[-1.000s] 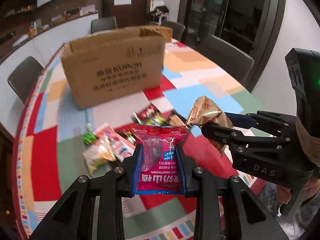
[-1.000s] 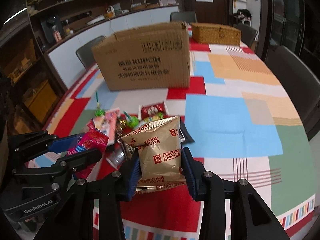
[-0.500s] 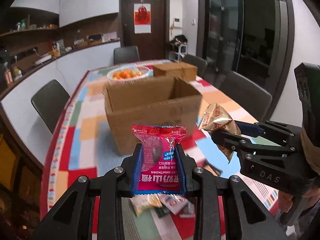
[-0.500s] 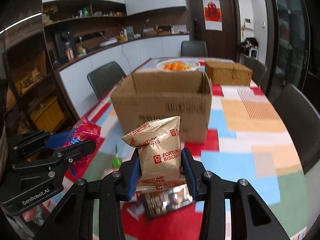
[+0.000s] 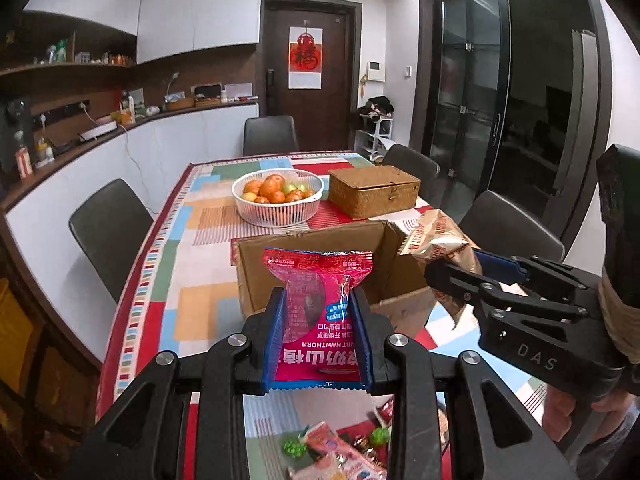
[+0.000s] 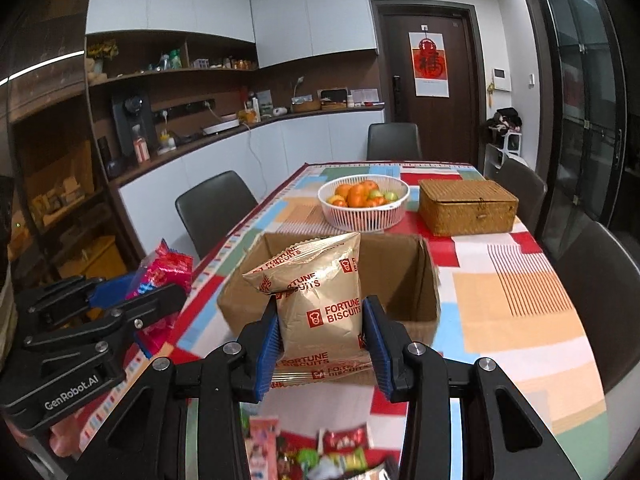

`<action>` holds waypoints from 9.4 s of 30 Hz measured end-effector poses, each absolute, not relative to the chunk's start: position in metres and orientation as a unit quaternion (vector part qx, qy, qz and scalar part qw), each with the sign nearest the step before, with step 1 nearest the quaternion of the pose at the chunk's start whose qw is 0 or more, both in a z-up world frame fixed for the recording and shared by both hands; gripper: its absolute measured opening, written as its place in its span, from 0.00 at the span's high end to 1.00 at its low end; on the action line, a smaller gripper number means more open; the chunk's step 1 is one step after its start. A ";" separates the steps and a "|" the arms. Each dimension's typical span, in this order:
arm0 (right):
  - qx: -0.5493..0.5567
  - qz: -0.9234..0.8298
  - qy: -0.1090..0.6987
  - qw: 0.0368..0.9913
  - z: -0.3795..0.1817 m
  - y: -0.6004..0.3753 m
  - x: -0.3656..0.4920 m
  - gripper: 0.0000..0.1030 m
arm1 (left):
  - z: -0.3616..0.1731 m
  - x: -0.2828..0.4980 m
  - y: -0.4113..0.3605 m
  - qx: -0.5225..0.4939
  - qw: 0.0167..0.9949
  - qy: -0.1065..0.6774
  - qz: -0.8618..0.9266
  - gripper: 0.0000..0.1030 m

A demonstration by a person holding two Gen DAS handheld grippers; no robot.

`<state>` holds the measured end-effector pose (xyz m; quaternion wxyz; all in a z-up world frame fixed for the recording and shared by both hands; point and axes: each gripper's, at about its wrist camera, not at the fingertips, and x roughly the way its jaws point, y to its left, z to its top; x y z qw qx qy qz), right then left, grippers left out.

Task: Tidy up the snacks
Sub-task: 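Carry both bags over the cardboard box and open both tools to drop them, then move both tools back from the box to the snack pile, then grasp the DENMA cheese-ball bag with the left tool while the right tool grasps the green lollipop, then carry both snacks over the box and open both tools to drop them inside, then move both tools back to the snack pile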

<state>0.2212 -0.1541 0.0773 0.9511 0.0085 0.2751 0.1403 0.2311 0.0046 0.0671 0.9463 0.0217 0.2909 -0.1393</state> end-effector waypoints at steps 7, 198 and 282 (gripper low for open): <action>0.017 0.143 0.295 0.944 0.076 -0.154 0.264 0.60 | 0.061 0.282 0.002 0.025 0.940 0.313 -0.134 0.69; -0.052 0.164 0.284 0.943 0.039 -0.136 0.143 0.74 | 0.031 0.151 0.005 0.040 0.952 0.272 -0.135 0.68; -0.098 0.171 0.340 0.919 0.004 -0.075 0.155 0.40 | -0.030 0.134 0.082 0.073 0.936 0.330 -0.102 0.36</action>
